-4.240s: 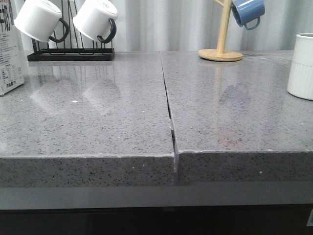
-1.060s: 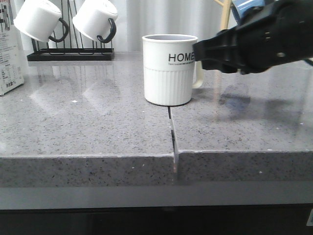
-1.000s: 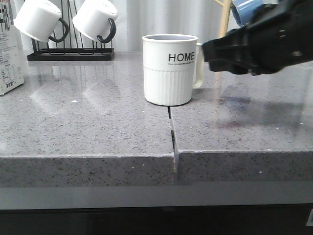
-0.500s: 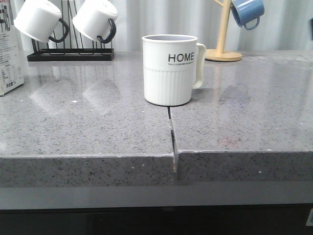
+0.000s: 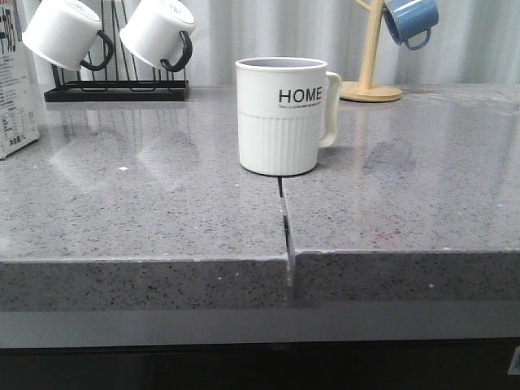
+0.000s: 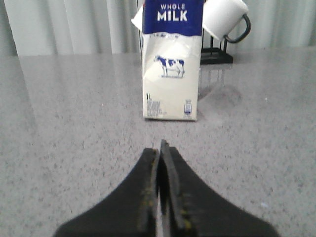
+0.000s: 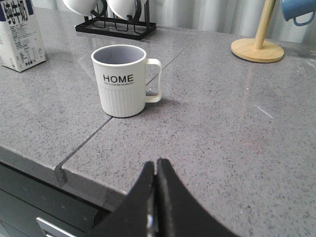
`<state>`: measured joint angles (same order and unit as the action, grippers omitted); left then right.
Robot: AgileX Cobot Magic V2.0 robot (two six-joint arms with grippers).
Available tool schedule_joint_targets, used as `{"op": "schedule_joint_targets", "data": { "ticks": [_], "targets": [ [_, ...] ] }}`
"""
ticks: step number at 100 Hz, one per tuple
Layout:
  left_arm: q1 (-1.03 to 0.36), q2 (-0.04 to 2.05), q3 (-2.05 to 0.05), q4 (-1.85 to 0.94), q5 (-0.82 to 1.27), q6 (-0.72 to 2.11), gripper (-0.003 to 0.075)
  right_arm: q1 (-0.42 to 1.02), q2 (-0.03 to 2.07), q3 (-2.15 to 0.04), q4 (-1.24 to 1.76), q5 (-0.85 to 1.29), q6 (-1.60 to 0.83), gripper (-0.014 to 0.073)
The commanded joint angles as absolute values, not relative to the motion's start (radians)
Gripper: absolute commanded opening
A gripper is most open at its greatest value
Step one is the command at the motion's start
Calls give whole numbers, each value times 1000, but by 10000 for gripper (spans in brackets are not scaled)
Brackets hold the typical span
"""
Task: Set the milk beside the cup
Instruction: 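Release the mug and withdraw the right gripper upward, then grasp the milk carton with the left gripper and lift it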
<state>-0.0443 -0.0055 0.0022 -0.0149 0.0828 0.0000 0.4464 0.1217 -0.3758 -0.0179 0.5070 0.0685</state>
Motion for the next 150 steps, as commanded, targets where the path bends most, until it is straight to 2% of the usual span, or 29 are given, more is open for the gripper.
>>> {"op": "schedule_joint_targets", "data": {
  "ticks": [1,11,31,48,53,58,65,70,75,80,84,150],
  "targets": [
    [-40,-37,39,-21,-128,-10,-21,445,96,-399,-14,481,68,-17],
    [-40,-26,-23,-21,-82,-10,-21,445,88,-399,-14,486,68,-17],
    [-40,139,-228,-8,177,-10,-21,445,88,-399,-14,485,68,-17],
    [-40,353,-336,22,188,-10,1,445,88,-399,-14,485,68,-17],
    [-40,408,-357,25,164,-10,52,445,88,-399,-14,485,68,-17],
    [-40,458,-376,25,128,-10,136,445,88,-399,-14,485,68,-17],
    [-40,519,-392,25,38,-10,309,445,88,-399,-14,485,68,-17],
    [-40,559,-394,19,-56,-10,468,445,88,-399,-14,485,68,-17],
    [-40,598,-394,14,-158,-10,582,445,88,-399,-14,485,68,-17],
    [-40,639,-398,12,-246,-10,657,445,88,-399,-14,485,68,-17],
    [-40,668,-405,12,-282,-10,688,445,88,-399,-14,485,68,-17],
    [-89,1190,-740,-13,-297,-12,690,445,88,-399,-14,484,68,-17]
  ]
}}
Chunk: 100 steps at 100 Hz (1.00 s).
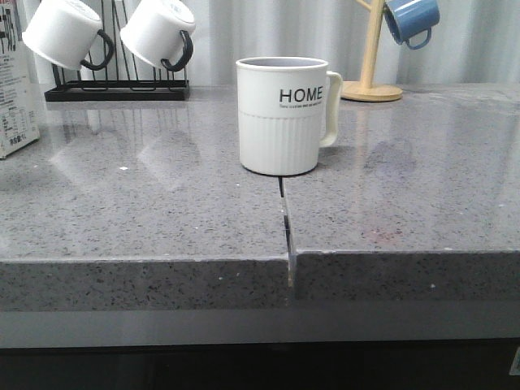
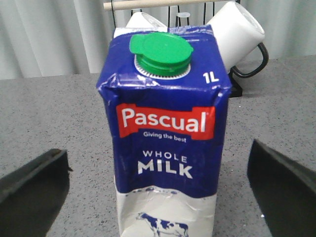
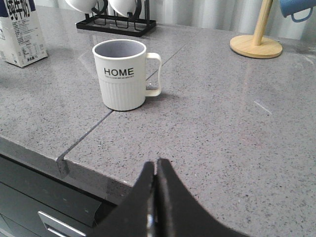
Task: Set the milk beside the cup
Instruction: 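Grasp the milk carton with the left gripper and lift it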
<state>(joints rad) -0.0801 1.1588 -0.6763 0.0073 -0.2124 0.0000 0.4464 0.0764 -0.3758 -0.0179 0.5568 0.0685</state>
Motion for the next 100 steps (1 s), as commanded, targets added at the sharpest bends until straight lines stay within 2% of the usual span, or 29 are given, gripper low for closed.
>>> {"op": "schedule_joint_targets", "data": {
  "ticks": [1,15,24,41,46,73,100],
  "targets": [
    [-89,1190,-743,-13,-297,-12,690,445,88,-399,-14,484,68,-17],
    [-89,1277,-799,-13,-307,-12,684,445,88,-399,-14,484,68,-17],
    [-89,1321,-826,-13,-326,-12,610,445,88,-399,-14,484,68,-17],
    [-89,1346,-835,-32,-348,-12,284,445,88,-399,-14,484,68,-17],
    [-89,1346,-835,-32,-348,-12,236,445,88,-399,-14,484,68,-17],
    [-139,1279,-835,-59,-328,-12,231,445,88,-399,-14,484,68,-17],
    [-303,1245,-843,-79,-294,-10,228,445,88,-399,-14,483,68,-17]
  ]
}}
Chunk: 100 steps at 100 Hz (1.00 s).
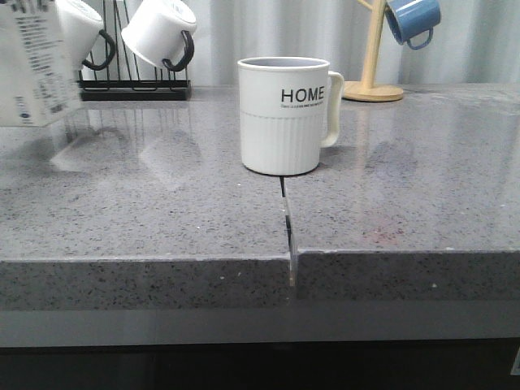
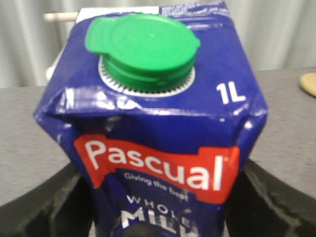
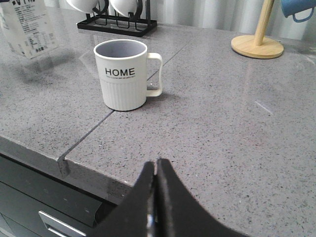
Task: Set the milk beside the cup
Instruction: 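Grasp the milk carton with the left gripper and lift it, then lower the milk carton beside the mug and open the left gripper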
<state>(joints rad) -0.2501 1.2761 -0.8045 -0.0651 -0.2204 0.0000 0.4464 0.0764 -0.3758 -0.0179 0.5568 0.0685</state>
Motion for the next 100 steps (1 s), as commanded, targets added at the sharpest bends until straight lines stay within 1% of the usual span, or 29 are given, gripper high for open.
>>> {"op": "schedule_joint_targets", "data": {
  "ticks": [1,18,32,52,67,85,90,92,95,97,100],
  "targets": [
    [-308,1247,-843,-81,-294,-10,228,445,88,-399,-14,483,68,-17],
    [-423,1287,-886,-104,-296,-10,228,445,88,-399,-14,483,68,-17],
    [-492,1357,-950,-106,-296,-10,228,445,88,-399,-14,483,68,-17],
    [-555,1457,-1014,-109,-300,-10,228,445,88,-399,-14,483,68,-17],
    [-598,1495,-1020,-111,-333,-10,228,445,88,-399,-14,483,68,-17],
    [-610,1523,-1020,-120,-333,-10,235,445,88,-399,-14,483,68,-17],
    [-610,1523,-1020,-120,-329,-10,273,445,88,-399,-14,483,68,-17],
    [-610,1523,-1020,-120,-329,-10,302,445,88,-399,-14,483,68,-17],
    [-610,1523,-1020,-120,-326,-10,368,445,88,-399,-14,483,68,-17],
    [-610,1523,-1020,-120,-326,-10,398,445,88,-399,-14,483,68,-17],
    [-610,1523,-1020,-120,-326,-10,479,445,88,-399,-14,483,68,-17]
  ]
}}
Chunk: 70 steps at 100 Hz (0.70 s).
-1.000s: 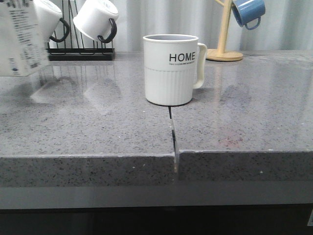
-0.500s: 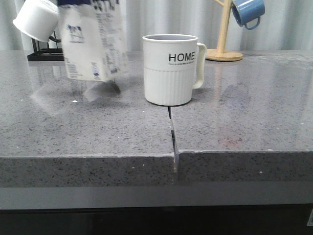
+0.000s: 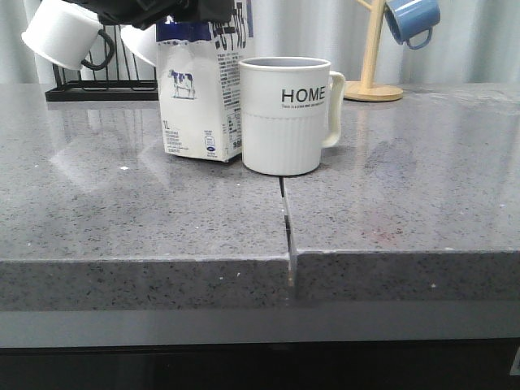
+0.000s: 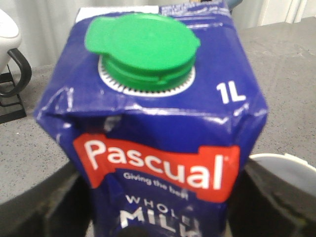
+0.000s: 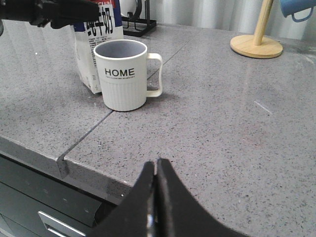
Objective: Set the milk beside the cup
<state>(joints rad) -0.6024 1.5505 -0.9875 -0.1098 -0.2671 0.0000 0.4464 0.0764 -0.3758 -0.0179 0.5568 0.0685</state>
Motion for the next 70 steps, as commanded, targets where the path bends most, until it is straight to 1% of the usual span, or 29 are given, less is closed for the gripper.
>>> {"op": "schedule_joint_targets", "data": {
  "ticks": [1,2,9,12,16,44,60,67,70],
  "targets": [
    [-610,1523,-1020,-120,-326,-10,496,445,88,-399,-14,483,68,-17],
    [-610,1523,-1020,-120,-326,-10,528,445,88,-399,-14,483,68,-17],
    [-610,1523,-1020,-142,-321,-10,656,445,88,-399,-14,483,68,-17],
    [-610,1523,-1020,-149,-317,-10,686,445,88,-399,-14,483,68,-17],
    [-610,1523,-1020,-149,-311,-10,701,445,88,-399,-14,483,68,-17],
    [-613,1424,-994,-149,-207,-10,620,445,88,-399,-14,483,68,-17],
    [-613,1310,-914,-145,-191,-10,613,445,88,-399,-14,483,68,-17],
    [-613,1252,-874,-145,-191,-10,567,445,88,-399,-14,483,68,-17],
    [-611,1229,-859,-144,-189,-10,524,445,88,-399,-14,483,68,-17]
  ]
}}
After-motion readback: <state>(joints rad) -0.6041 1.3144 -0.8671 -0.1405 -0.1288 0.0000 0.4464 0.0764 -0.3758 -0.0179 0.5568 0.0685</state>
